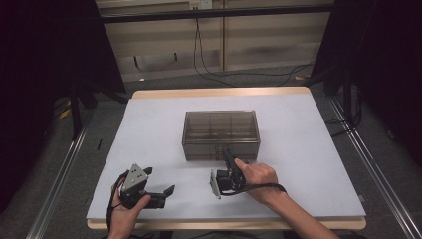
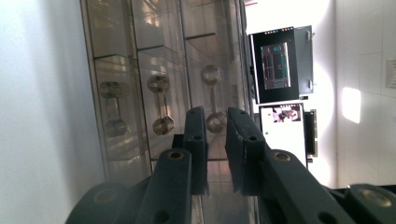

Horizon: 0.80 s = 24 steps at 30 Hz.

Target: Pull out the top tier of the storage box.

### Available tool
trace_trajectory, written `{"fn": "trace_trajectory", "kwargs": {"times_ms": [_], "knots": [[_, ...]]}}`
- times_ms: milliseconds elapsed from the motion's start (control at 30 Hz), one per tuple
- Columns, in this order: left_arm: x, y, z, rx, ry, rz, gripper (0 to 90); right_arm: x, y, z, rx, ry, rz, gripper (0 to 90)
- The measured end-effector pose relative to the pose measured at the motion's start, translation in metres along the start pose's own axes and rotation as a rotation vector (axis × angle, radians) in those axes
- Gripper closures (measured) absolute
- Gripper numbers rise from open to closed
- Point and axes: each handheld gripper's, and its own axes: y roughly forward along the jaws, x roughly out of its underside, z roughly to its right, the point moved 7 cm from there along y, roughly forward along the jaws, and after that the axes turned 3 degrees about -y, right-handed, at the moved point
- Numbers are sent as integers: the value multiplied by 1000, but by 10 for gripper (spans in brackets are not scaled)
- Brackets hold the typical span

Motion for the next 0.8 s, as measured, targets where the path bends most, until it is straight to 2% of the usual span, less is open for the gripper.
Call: {"fn": "trace_trajectory", "kwargs": {"times_ms": [67,233,300,333,433,500,633,667,800], "knots": [[0,0,0,-1,1,2,30,0,1,0,16,-2,-5,795],[0,0,0,1,-4,5,30,0,2,-1,14,5,-16,813],[0,0,0,-1,-3,3,30,-1,3,1,29,-32,-4,815],[0,0,0,0,-6,4,30,-1,2,-1,22,-17,-14,815],[0,0,0,1,-9,6,30,-1,0,1,27,-30,-10,815],[0,0,0,0,-7,5,30,0,-3,-2,19,-13,-25,815],[0,0,0,1,-6,4,30,-1,-4,0,20,-24,-14,815],[0,0,0,-1,-3,3,30,-1,-6,-2,15,-4,-26,815],[0,0,0,-1,-4,3,30,-2,-9,-2,6,-6,-28,815]]}}
